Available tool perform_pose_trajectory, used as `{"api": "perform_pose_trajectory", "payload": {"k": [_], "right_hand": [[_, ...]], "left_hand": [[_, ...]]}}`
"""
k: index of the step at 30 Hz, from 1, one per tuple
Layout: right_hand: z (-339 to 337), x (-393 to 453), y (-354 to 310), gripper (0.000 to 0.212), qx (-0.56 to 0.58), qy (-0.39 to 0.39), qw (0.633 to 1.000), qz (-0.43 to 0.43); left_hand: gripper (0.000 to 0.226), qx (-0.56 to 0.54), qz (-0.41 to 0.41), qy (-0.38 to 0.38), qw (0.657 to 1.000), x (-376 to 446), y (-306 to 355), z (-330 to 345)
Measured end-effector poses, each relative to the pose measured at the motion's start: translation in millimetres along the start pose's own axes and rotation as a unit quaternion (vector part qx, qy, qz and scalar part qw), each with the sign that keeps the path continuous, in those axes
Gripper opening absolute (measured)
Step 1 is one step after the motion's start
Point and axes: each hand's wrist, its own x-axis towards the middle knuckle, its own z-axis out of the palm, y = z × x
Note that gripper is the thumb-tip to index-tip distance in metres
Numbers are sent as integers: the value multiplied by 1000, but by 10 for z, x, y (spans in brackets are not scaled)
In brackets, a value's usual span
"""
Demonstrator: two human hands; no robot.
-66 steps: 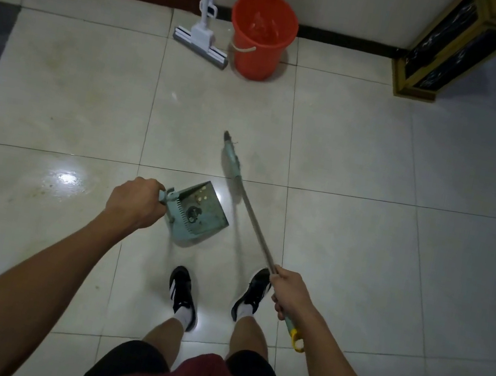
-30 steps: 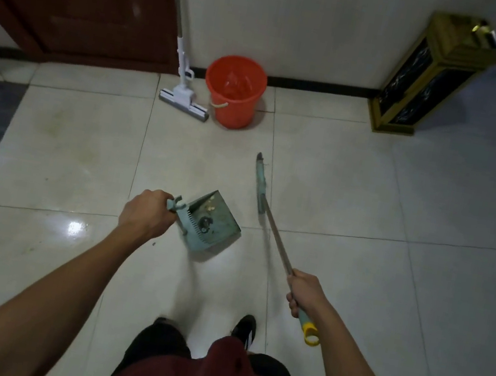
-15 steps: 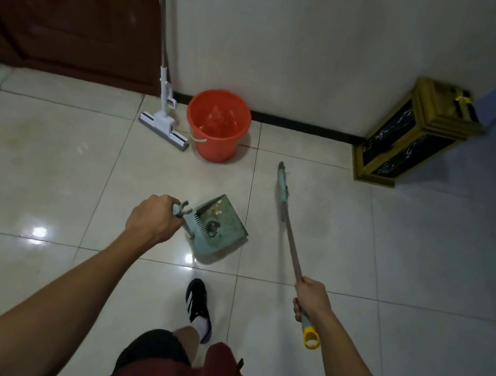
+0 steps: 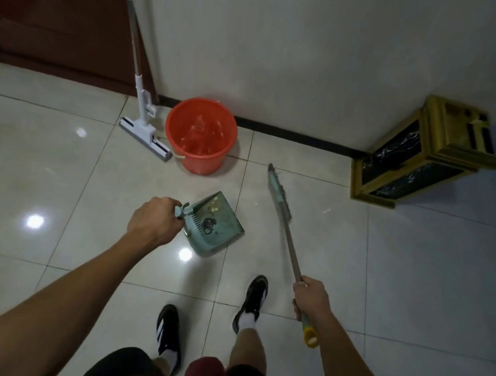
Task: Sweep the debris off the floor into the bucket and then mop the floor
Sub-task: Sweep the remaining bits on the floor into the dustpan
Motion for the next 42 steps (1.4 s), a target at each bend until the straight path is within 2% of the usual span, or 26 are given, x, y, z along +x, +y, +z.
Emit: {"api": "perform_pose_trajectory", "payload": {"k": [9, 14, 22, 29, 33, 36, 42], "right_hand": [[-642, 1426, -279, 25, -72, -80, 993, -44], [-783, 1795, -428, 49, -135, -136, 980, -52], [-885, 1579, -620, 49, -1, -239, 971, 29], [-926, 1299, -714, 51, 2, -227, 974, 11], [-883, 1185, -637, 53, -47, -203, 978, -19], [-828, 1122, -584, 52, -88, -173, 980, -38], [-740, 1143, -517, 47, -194, -112, 971, -84]], "left_hand": [[16, 19, -70, -5, 997, 836, 952, 385], [18, 13, -106, 10, 994, 1068, 1243, 429], [13, 18, -106, 8, 994, 1098, 1454, 505], [13, -14, -132, 26, 991, 945, 1223, 473], [10, -19, -148, 32, 988, 779, 1026, 457], [17, -21, -150, 40, 988, 723, 856, 446], [21, 39, -106, 11, 994, 813, 830, 439]]}}
